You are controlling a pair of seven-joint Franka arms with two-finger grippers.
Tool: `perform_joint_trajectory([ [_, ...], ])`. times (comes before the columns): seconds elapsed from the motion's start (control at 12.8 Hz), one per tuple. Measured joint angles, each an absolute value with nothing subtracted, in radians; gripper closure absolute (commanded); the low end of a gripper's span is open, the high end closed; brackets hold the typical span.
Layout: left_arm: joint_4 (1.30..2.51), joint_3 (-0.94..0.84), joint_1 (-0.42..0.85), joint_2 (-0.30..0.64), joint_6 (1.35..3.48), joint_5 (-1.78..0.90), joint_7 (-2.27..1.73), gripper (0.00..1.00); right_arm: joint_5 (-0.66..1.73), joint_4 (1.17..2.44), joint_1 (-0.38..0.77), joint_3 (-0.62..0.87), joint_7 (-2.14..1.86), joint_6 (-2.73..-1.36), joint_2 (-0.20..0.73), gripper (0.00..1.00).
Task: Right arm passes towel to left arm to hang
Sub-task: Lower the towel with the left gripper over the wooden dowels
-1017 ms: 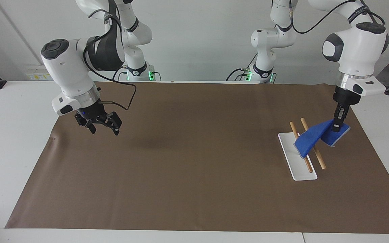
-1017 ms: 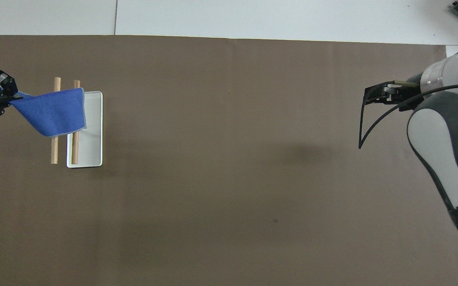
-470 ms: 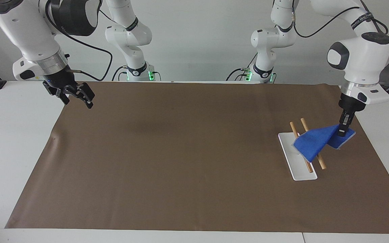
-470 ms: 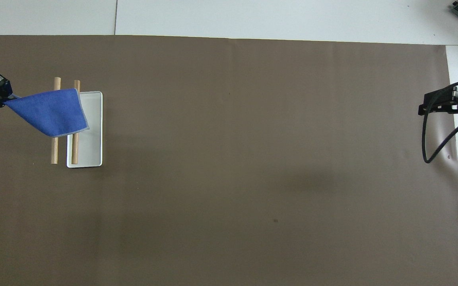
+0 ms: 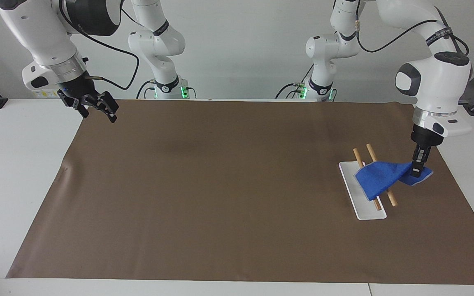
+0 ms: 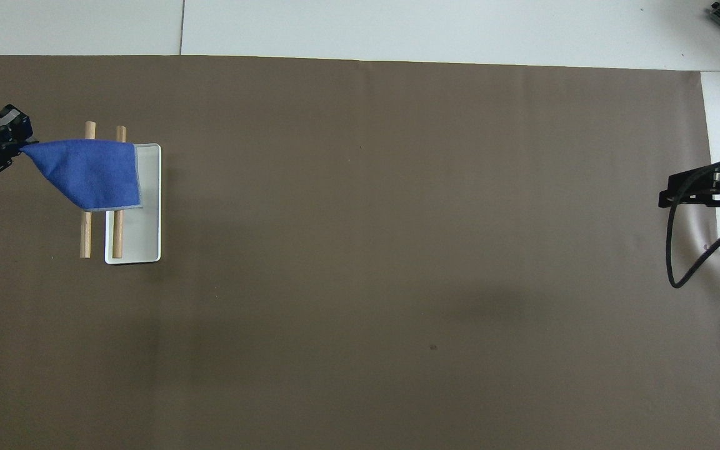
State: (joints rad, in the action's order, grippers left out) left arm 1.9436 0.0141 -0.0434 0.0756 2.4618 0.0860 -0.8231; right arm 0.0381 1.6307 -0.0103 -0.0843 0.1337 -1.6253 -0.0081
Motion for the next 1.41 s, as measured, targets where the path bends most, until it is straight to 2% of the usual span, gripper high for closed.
perform_joint_trajectory([
  [0.55, 1.943, 0.006, -0.04, 0.114, 2.521, 0.086, -0.823, 1.0, 0.038, 1.633, -0.01, -0.082, 0.066, -1.629, -0.008, 0.0],
  [1.41, 1.984, 0.004, -0.033, 0.121, 2.558, 0.086, -0.824, 1.0, 0.038, 1.637, 0.019, -0.105, 0.065, -1.629, -0.008, 0.0],
])
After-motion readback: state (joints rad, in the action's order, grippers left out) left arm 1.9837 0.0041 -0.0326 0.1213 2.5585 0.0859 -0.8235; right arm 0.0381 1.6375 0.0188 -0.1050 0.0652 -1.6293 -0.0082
